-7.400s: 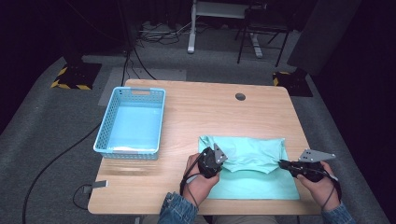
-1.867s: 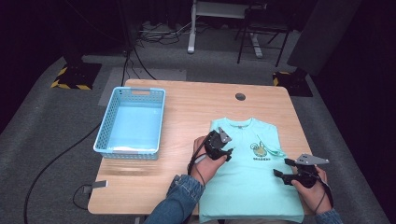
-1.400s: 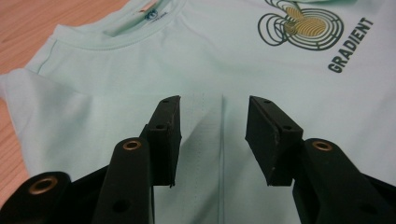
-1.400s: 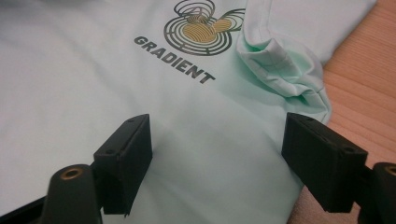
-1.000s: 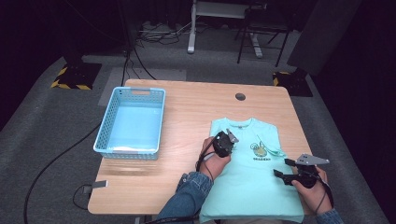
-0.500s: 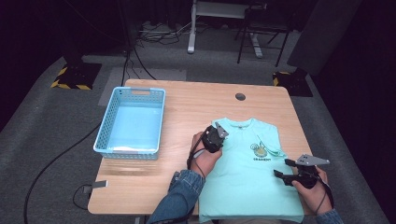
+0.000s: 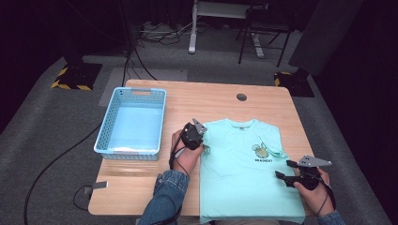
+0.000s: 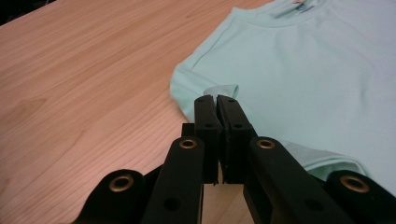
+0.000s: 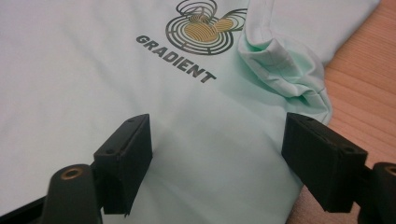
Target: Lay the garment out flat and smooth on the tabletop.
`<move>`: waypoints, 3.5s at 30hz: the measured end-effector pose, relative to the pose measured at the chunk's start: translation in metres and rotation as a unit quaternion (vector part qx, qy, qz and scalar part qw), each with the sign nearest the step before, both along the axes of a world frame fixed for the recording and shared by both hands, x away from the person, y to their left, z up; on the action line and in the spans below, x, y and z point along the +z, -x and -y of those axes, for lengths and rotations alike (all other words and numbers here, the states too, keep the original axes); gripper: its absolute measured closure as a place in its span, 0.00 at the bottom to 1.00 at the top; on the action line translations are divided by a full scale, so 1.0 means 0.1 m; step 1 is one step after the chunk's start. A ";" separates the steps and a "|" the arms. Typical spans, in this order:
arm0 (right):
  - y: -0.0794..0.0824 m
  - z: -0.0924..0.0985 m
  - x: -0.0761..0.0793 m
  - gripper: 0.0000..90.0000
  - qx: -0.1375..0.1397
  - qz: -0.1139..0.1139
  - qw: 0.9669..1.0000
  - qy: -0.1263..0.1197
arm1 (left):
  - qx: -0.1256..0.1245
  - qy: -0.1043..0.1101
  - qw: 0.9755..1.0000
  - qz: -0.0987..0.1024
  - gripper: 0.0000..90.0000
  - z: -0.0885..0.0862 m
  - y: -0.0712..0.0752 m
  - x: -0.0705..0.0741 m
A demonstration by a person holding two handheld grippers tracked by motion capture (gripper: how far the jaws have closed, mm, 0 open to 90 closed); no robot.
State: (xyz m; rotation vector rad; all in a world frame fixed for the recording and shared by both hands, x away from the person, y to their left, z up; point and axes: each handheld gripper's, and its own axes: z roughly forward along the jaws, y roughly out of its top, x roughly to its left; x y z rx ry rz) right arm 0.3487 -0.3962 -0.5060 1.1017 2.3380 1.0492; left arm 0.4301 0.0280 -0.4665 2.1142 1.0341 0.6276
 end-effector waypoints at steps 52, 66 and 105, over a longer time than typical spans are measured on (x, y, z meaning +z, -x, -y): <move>0.00 0.00 0.00 0.27 0.000 0.000 1.000 0.000 | 0.058 -0.014 0.997 -0.051 0.42 -0.19 0.27 -0.22; 0.00 0.00 0.00 0.27 -0.001 -0.001 1.000 0.000 | -0.015 0.033 0.999 -0.025 0.39 0.18 0.40 -0.09; -0.53 -0.22 0.46 0.34 0.005 0.001 1.000 0.028 | -0.022 0.041 0.997 -0.054 0.37 0.06 0.39 -0.39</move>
